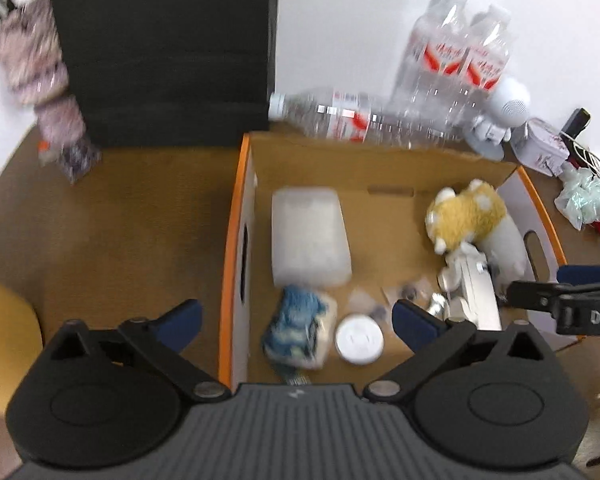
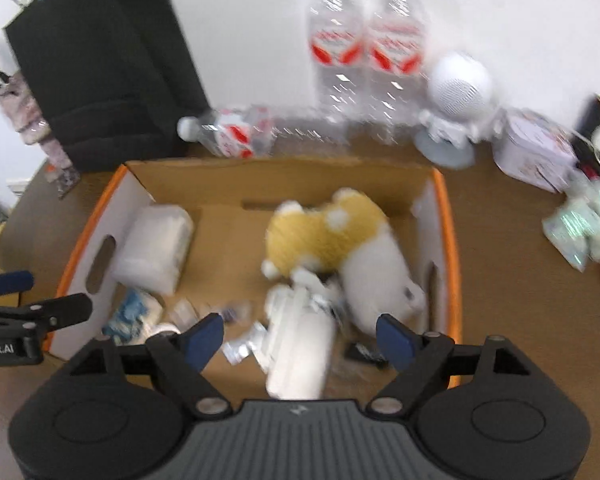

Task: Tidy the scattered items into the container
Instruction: 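Carry both items into the box and open both tools, then withdraw both tools from the box back over the table, then grasp the purple bag with the left tool while the right tool grasps the gold bar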

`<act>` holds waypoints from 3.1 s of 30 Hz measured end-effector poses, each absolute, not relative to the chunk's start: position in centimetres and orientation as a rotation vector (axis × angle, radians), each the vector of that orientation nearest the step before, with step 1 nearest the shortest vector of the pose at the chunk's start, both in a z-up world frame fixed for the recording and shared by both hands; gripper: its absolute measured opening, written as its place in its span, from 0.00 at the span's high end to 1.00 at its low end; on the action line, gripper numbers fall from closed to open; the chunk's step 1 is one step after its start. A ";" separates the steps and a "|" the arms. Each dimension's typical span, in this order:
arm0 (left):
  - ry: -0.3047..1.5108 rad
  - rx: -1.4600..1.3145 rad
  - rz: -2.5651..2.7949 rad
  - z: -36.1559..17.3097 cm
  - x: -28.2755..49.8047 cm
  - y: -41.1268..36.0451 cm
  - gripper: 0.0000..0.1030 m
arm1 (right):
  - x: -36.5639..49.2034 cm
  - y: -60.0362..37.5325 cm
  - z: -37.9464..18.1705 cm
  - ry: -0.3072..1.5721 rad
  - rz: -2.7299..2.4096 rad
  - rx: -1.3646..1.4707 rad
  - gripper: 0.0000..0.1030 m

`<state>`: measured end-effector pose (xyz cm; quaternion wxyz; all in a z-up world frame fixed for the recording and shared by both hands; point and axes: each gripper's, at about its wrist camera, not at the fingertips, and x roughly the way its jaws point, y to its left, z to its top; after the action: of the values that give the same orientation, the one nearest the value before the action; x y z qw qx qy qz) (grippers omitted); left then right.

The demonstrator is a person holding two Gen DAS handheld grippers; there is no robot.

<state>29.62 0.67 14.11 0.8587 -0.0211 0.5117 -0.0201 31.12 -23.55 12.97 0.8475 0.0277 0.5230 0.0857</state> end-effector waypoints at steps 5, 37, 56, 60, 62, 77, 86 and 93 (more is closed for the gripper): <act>1.047 -0.021 -0.034 15.7 27.2 -0.9 0.00 | 28.4 -23.9 14.3 1.104 0.188 0.078 0.18; 0.670 0.033 -0.059 3.0 1.8 -2.7 0.00 | 1.2 -22.2 3.1 0.621 0.197 -0.070 0.00; 0.703 0.030 -0.039 2.3 2.1 -2.7 0.00 | 1.4 -22.1 1.8 0.698 0.213 -0.026 0.00; 0.703 0.030 -0.041 2.3 2.1 -2.6 0.00 | 1.4 -22.1 1.8 0.698 0.212 -0.027 0.00; 0.703 0.030 -0.041 2.3 2.1 -2.6 0.00 | 1.4 -22.1 1.8 0.698 0.212 -0.027 0.00; 0.703 0.029 -0.040 2.3 2.1 -2.6 0.00 | 1.5 -22.1 1.8 0.699 0.211 -0.027 0.00; 0.619 -0.036 -0.230 5.9 4.5 -3.1 0.00 | 1.8 -24.8 4.0 0.603 0.177 -0.076 0.04; 0.727 0.077 -0.262 4.5 12.7 -8.4 0.20 | 6.3 -28.0 4.8 0.630 0.119 -0.045 0.07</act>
<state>12.70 -8.40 4.53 0.9255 0.0376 0.3545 -0.1278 6.32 -28.00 4.78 0.9488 -0.0222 0.3096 0.0583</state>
